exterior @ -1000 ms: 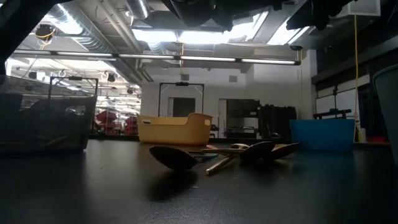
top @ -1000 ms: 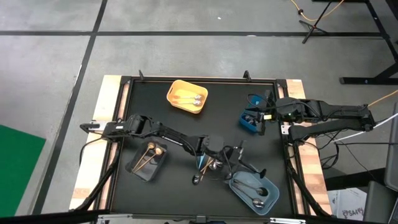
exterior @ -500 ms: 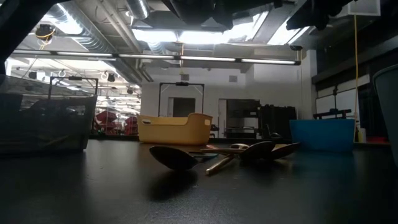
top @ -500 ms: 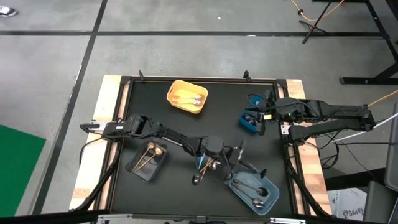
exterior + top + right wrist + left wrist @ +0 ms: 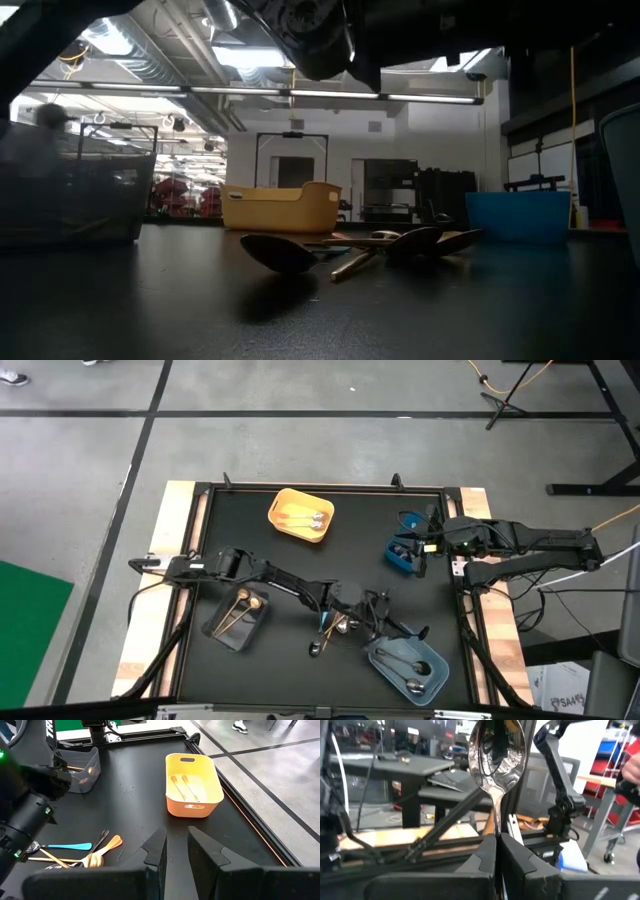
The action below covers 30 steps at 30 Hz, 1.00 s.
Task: Sort silverware by color (type)
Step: Put the black spoon into the light blue bin
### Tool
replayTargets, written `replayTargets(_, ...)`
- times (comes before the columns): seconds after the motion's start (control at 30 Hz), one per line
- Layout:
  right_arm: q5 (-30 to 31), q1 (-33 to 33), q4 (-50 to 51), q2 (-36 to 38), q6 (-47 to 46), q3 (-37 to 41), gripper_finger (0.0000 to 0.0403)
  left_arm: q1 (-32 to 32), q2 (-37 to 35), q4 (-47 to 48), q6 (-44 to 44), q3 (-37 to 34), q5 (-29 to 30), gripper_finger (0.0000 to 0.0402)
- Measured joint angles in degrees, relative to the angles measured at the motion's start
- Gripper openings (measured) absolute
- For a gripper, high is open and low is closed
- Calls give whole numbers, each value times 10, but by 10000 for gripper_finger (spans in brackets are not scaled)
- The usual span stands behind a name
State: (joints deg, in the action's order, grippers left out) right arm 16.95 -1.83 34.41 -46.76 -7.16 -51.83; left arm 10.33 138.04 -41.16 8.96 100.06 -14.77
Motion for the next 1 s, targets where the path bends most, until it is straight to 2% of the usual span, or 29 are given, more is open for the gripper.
replayTargets(0.53,0,0,0,0,0,0,67,0,0,15,-3,0,-8,8)
replayTargets(1.0,0,0,0,0,0,0,67,0,0,15,-6,0,-10,40)
